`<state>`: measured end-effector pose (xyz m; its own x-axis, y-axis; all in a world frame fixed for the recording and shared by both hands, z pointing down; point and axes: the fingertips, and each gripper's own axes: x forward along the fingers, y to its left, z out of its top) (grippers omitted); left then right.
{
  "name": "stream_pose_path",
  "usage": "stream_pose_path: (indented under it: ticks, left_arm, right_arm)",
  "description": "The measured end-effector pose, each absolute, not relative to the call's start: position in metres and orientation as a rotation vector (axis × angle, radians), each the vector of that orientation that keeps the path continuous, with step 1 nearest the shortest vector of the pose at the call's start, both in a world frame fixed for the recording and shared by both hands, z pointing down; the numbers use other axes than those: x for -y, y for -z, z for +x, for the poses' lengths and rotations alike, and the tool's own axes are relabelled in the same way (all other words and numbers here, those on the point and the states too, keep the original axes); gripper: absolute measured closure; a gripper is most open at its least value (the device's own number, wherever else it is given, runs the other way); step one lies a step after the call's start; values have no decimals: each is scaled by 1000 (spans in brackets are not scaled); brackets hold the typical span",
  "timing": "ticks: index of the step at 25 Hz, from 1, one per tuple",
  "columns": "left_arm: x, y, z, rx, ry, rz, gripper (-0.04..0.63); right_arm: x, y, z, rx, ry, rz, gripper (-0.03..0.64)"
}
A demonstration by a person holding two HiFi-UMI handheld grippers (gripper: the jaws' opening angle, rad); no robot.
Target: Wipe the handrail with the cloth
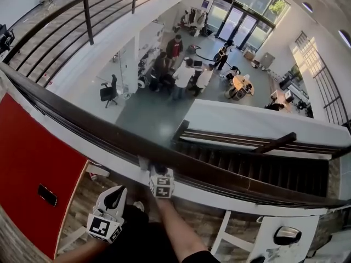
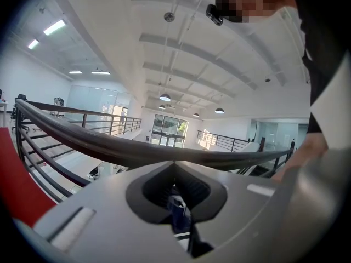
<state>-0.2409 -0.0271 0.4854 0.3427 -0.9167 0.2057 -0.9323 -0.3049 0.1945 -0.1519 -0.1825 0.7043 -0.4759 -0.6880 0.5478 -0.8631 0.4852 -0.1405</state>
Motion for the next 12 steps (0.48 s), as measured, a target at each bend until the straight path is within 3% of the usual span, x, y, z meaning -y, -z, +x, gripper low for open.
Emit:
stream_pose_path:
  ticks: [12]
  left_arm:
    - [29,-482,-226,1605,-105,2337,597]
  right_arm:
    - [180,-711,-145,2249,-555,1261,497]
